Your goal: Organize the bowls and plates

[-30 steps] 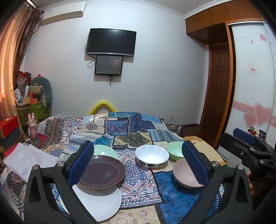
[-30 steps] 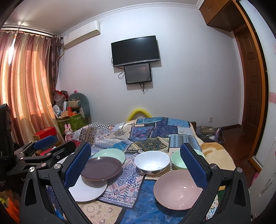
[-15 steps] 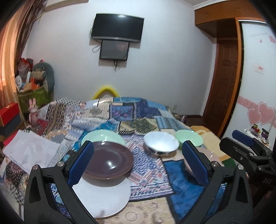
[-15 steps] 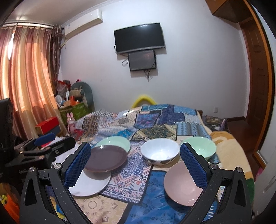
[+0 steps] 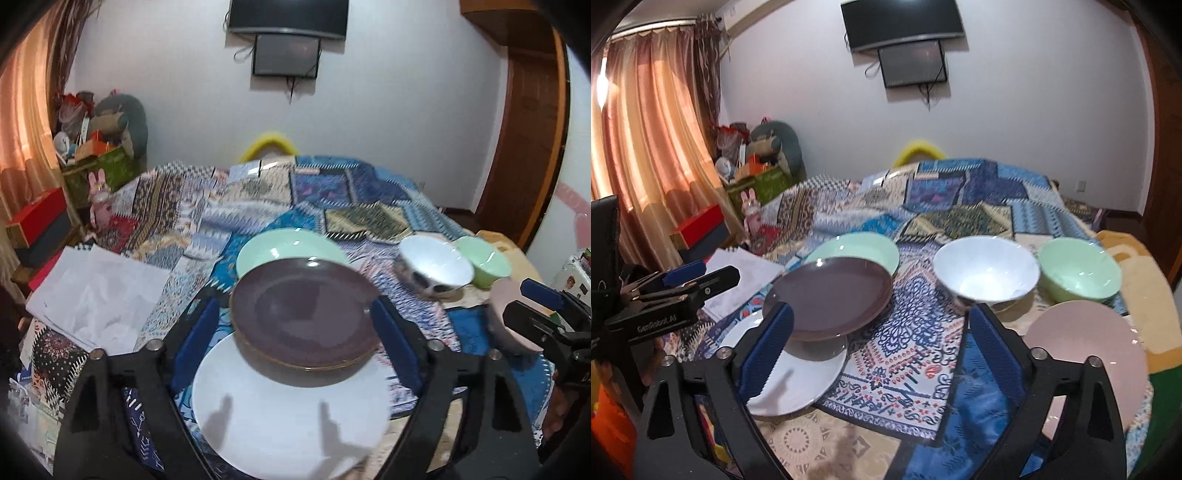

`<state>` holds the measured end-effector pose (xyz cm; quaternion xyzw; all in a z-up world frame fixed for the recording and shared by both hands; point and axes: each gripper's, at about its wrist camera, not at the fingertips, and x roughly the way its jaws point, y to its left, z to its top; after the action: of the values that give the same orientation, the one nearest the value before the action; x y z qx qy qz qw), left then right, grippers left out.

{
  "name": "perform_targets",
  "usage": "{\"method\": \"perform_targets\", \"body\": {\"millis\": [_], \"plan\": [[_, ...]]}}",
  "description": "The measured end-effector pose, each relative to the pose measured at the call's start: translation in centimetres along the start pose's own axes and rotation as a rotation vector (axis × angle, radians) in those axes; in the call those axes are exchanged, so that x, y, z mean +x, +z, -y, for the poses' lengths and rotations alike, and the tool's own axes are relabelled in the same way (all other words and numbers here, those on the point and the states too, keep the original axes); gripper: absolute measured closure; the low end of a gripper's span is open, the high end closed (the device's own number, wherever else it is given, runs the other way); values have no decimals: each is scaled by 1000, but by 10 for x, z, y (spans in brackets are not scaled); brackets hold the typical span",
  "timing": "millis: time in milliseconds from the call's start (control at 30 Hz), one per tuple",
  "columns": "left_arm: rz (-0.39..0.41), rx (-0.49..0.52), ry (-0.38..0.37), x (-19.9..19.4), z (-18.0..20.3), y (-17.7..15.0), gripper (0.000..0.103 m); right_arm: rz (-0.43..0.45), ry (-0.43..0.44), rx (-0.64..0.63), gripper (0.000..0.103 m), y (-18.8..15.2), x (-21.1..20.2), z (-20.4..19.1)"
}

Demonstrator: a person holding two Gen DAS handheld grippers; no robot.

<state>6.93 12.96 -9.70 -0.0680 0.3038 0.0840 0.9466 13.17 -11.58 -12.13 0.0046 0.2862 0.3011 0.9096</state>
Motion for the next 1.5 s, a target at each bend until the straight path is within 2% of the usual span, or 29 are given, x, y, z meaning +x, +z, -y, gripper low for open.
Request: {"method": "perform_targets", "body": {"millis": [33, 100, 267, 500, 767, 833, 1200, 1267, 1367, 1500], "plan": [[-25, -1, -1, 10, -6, -1, 27, -18, 5, 1, 14, 1, 8, -1], [-63, -11, -7, 22, -16, -2, 39, -36, 13, 1, 20, 1, 16, -2], [-154, -46, -7, 56, -43, -2, 50, -82, 26, 1, 27, 4, 44, -5], [-271, -94, -46, 106, -69, 2, 57, -163, 30, 30, 38, 9, 80, 2], [-346, -97, -74, 139, -79, 6, 67, -264, 25, 38, 51, 14, 112, 5], [-359, -102, -86, 145, -80, 7, 67, -289, 36, 51, 55, 13, 121, 7], [-429, -96, -133, 166, -79, 0, 72, -395, 55, 72, 63, 8, 150, 8], [-429, -89, -142, 168, -77, 0, 72, -405, 62, 73, 65, 8, 154, 8], [-428, -83, -149, 169, -77, 1, 72, -425, 91, 79, 75, 6, 163, 8], [-432, -76, -166, 170, -78, 1, 72, -418, 103, 106, 76, 5, 165, 12]]}}
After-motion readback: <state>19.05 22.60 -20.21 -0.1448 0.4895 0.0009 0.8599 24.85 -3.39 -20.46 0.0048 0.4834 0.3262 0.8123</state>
